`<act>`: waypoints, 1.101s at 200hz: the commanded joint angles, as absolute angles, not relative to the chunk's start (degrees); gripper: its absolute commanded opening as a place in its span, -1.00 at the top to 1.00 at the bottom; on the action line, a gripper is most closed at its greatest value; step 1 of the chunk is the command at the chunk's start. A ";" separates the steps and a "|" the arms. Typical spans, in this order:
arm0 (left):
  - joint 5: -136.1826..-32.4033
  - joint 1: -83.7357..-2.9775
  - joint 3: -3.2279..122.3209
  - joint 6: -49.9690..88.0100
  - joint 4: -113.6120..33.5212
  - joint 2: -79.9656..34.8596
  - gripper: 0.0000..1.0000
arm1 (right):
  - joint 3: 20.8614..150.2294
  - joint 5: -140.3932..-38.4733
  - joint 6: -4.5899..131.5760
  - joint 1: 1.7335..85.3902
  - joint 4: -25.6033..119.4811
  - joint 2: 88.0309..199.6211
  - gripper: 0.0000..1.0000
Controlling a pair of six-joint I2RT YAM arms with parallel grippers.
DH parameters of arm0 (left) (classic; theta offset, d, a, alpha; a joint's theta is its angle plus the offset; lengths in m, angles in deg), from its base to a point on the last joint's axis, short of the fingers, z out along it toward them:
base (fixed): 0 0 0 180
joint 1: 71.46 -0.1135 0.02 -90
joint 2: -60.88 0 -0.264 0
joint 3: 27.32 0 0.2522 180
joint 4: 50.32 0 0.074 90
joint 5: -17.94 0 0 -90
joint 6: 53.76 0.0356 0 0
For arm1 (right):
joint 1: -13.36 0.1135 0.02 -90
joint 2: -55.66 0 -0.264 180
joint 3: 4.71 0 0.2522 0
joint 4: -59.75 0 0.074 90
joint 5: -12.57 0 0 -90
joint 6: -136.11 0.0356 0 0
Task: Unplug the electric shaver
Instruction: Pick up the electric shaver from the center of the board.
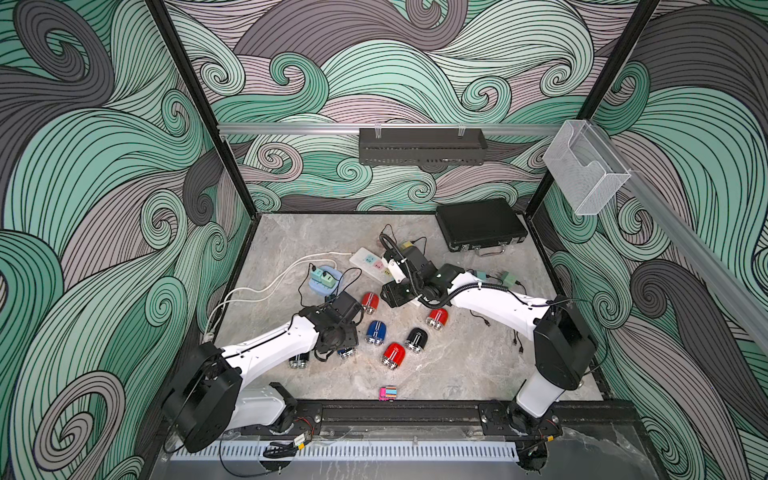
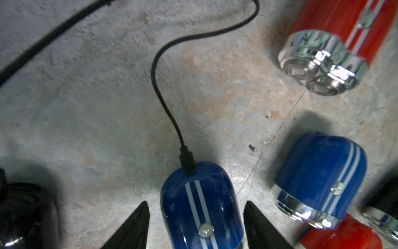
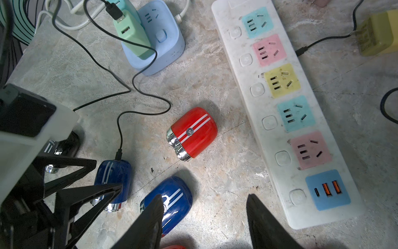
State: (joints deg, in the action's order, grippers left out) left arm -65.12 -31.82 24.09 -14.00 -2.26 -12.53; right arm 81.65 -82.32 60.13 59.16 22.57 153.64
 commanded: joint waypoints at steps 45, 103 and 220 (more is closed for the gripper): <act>-62.41 -29.64 25.95 -16.18 0.86 -15.32 -0.36 | 80.41 -81.96 61.14 59.50 23.66 154.04 -0.24; -57.54 -27.42 27.93 -16.78 5.08 -17.35 -0.35 | 80.69 -82.69 62.00 59.59 24.02 155.30 -0.23; -59.15 -26.19 24.33 -19.19 -0.44 -20.01 -0.32 | 78.94 -82.23 62.46 59.68 24.41 155.36 -0.22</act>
State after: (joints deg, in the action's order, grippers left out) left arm -59.68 -26.64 25.27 -17.60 -0.36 -19.66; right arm 79.60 -82.43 61.77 59.42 24.03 154.38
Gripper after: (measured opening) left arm 0.663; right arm 0.609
